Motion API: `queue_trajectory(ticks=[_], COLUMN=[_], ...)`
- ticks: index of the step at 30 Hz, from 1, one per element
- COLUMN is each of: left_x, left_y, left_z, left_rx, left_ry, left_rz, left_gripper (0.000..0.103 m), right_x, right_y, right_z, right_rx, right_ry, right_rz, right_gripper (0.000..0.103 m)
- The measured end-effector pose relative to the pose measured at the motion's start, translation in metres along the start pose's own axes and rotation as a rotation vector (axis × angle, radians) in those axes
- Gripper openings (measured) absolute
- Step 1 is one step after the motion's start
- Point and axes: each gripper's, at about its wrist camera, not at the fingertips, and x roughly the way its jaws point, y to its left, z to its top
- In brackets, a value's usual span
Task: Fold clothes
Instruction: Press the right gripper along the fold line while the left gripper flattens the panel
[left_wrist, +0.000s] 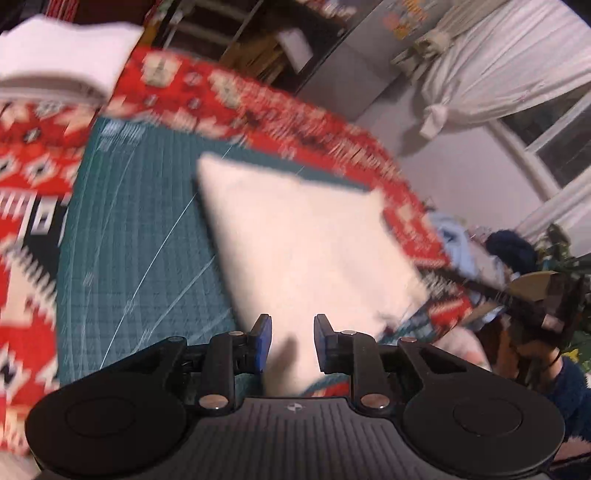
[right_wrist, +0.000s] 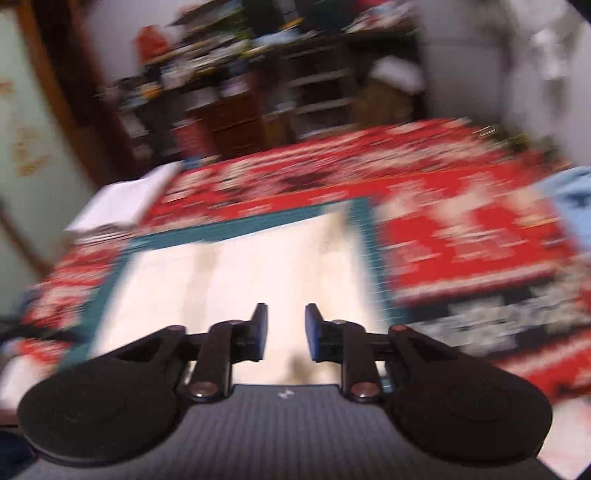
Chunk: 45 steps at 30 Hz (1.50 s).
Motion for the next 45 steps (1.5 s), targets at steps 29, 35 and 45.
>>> queue_trajectory(ticks=[29,35,45], left_x=[0.041,0.039,0.032], left_y=[-0.016,-0.006,-0.005], left_z=[-0.034,-0.033,-0.028], left_rx=[0.153,0.091,0.033], left_ry=[0.066,0.052,0.043], left_rz=[0.016,-0.011,-0.016], left_gripper=[0.003,0.003,0.003], right_x=[0.016,0.043,0.028], right_y=[0.086,0.112,0.070], right_z=[-0.033,-0.046,-0.044], right_rx=[-0.251,-0.318,-0.169], right_ry=[0.061,0.144,0.173], right_rz=[0.034,0.156,0.142], right_gripper=[0.010,0.010,0.004])
